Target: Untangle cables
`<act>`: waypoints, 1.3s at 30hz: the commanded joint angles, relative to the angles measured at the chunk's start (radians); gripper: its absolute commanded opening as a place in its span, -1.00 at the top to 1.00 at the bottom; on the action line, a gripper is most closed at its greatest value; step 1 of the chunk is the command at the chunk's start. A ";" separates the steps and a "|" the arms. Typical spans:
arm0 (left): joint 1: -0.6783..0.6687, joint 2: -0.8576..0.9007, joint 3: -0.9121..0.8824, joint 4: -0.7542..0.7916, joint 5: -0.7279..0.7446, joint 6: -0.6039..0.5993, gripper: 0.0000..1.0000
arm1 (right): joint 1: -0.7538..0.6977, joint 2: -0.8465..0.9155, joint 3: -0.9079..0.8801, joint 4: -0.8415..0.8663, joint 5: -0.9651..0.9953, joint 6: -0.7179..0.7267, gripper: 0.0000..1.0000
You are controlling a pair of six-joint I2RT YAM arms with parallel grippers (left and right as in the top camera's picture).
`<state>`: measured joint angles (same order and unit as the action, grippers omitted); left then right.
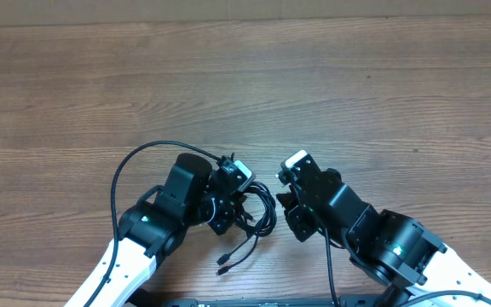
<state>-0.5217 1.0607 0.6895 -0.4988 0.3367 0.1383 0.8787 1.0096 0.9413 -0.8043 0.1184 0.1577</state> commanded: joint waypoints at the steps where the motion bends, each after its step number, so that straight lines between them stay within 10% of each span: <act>1: 0.001 -0.002 0.002 0.006 -0.032 0.003 0.91 | 0.005 -0.032 0.008 0.006 -0.053 0.001 0.42; 39: 0.000 -0.002 0.002 0.014 0.158 0.042 0.91 | 0.004 0.166 0.008 0.113 0.040 0.001 0.73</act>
<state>-0.5209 1.0615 0.6868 -0.4950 0.4103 0.1425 0.8795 1.1606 0.9413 -0.7021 0.1452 0.1532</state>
